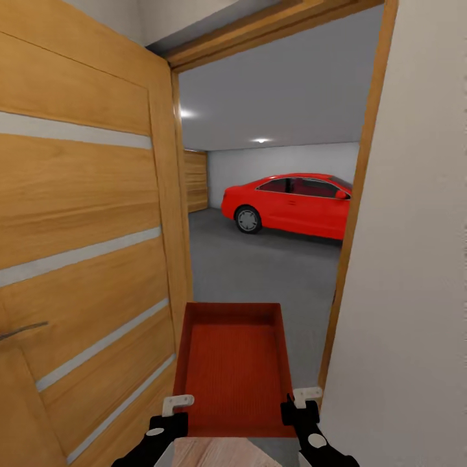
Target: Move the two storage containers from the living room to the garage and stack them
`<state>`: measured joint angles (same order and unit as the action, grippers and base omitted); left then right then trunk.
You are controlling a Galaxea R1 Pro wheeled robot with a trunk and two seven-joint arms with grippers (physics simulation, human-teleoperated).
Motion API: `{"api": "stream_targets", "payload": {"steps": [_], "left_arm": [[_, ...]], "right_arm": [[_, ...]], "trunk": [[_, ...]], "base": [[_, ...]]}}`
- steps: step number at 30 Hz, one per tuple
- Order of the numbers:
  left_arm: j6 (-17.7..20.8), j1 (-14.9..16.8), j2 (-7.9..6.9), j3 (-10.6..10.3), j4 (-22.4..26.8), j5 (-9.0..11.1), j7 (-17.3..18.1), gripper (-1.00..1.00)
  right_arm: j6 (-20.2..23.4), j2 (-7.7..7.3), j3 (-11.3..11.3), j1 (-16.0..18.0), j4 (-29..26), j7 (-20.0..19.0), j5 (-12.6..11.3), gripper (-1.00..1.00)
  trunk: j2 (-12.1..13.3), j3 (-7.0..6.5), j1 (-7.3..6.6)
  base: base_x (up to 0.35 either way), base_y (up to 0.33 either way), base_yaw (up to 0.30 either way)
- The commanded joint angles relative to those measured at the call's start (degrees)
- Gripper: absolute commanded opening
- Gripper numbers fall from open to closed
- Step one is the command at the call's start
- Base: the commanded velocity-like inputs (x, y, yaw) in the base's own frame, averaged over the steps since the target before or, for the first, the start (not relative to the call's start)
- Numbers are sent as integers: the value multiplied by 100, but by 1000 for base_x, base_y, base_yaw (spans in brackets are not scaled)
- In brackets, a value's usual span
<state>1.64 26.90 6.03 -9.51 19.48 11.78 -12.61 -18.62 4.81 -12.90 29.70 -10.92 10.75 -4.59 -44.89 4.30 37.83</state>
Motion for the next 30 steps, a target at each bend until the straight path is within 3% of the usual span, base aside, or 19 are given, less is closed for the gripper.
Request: {"api": "stream_targets", "payload": {"steps": [1,8,22,30], "left_arm": [[21,0,-12,72,-5,61,-121,-100],[29,0,-6,72,-7,61,-121,-100],[38,1,-10,72,-29,70,-119,-100],[38,-1,-5,72,-23,70,-119,-100]], "right_arm": [[-439,-41,51,9,-6,296,-42,-100],[-439,-43,51,9,-6,296,-38,-100],[-436,-44,51,9,-6,280,-46,-100],[-437,-37,51,9,-6,307,-94,-100]], "trunk": [[-8,9,2],[-8,9,2],[-8,9,2],[-8,2,2]], "base": [[170,149,-247],[223,203,-188],[242,239,-14],[244,259,-223]]}}
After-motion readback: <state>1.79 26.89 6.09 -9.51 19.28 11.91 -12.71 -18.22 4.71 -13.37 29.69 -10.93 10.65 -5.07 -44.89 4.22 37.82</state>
